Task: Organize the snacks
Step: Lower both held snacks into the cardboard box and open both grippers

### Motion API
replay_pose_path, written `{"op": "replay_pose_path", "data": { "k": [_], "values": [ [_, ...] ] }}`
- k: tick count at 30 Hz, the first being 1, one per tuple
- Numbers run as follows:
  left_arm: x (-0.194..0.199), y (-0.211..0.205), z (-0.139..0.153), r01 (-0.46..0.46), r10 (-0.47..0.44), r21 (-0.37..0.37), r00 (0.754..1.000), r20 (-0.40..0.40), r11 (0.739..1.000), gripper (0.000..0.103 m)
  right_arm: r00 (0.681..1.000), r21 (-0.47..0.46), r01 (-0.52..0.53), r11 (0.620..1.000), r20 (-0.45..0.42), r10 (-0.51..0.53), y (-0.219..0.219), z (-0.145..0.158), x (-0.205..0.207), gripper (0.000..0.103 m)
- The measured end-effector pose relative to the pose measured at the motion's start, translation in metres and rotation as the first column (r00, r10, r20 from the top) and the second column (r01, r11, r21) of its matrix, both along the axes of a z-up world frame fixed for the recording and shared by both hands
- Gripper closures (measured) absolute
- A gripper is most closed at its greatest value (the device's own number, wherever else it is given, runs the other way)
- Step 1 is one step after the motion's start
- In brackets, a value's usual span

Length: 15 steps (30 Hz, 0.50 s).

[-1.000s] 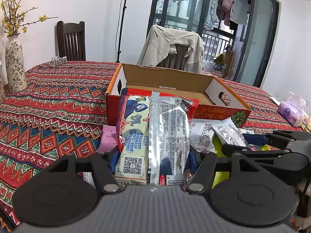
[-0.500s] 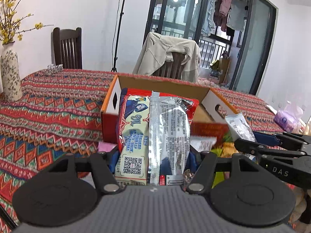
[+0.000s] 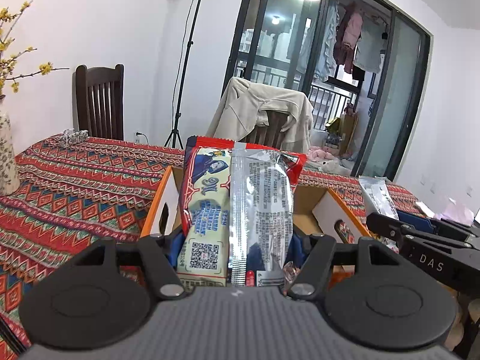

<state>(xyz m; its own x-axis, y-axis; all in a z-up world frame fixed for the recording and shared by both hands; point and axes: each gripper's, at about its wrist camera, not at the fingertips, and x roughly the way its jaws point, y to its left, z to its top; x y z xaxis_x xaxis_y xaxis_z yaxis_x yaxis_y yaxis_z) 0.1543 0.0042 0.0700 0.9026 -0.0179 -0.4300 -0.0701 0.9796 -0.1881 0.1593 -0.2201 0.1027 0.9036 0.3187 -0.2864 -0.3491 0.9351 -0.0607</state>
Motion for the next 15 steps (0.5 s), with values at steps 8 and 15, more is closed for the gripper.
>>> {"op": "replay_pose_path", "data": {
  "k": [8, 15],
  "values": [
    [0.062, 0.000, -0.011, -0.058, 0.058, -0.002, 0.998, -0.022, 0.998, 0.037, 0.997, 0.060, 0.061, 0.996, -0.046, -0.058, 0.002, -0.010, 0.052, 0.063],
    [0.091, -0.007, -0.043, -0.073, 0.080, 0.090, 0.994, -0.074, 0.993, 0.037, 0.991, 0.041, 0.089, 0.995, -0.109, -0.084, 0.001, -0.043, 0.082, 0.063]
  ]
}}
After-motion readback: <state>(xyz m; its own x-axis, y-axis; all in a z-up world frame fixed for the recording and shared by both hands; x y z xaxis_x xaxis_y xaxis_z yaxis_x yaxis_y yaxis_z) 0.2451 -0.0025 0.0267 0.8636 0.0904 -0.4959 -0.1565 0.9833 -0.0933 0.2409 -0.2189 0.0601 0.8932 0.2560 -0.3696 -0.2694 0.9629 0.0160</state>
